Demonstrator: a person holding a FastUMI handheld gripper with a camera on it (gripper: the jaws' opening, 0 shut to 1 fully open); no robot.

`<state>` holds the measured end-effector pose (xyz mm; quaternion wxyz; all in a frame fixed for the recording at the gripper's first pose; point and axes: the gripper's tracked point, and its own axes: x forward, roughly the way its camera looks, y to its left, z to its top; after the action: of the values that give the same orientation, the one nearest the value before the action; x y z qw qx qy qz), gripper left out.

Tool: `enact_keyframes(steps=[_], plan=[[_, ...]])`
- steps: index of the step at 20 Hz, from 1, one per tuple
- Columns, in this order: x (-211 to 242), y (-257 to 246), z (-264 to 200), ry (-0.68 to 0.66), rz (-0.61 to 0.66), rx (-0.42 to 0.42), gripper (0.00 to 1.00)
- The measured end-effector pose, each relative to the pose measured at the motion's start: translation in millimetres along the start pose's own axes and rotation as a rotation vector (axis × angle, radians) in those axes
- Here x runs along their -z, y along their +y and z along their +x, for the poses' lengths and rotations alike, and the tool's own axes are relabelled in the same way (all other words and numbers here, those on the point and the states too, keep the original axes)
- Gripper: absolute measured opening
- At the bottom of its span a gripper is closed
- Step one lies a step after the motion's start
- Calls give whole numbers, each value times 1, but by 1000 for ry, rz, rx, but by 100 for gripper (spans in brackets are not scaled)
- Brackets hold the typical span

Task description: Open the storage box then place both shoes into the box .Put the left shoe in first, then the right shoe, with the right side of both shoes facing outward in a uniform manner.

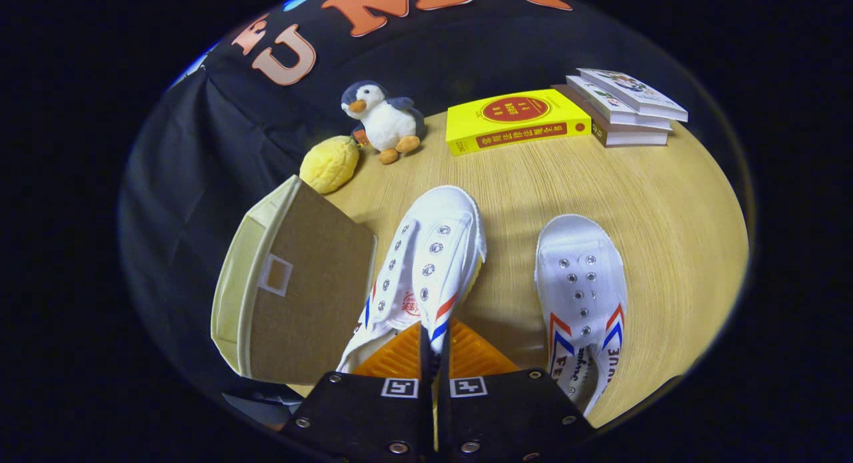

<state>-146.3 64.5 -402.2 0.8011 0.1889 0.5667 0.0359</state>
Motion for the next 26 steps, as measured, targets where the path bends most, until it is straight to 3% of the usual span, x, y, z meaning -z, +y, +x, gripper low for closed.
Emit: enact_keyframes(steps=[7, 12, 19, 26], plan=[[-63, 73, -47, -116, -60, -73, 3], [-78, 137, -51, -111, -120, -154, 3], [-45, 211, -14, -1, -233, -196, 3], [3, 238, 37, 141, -286, -144, 3]])
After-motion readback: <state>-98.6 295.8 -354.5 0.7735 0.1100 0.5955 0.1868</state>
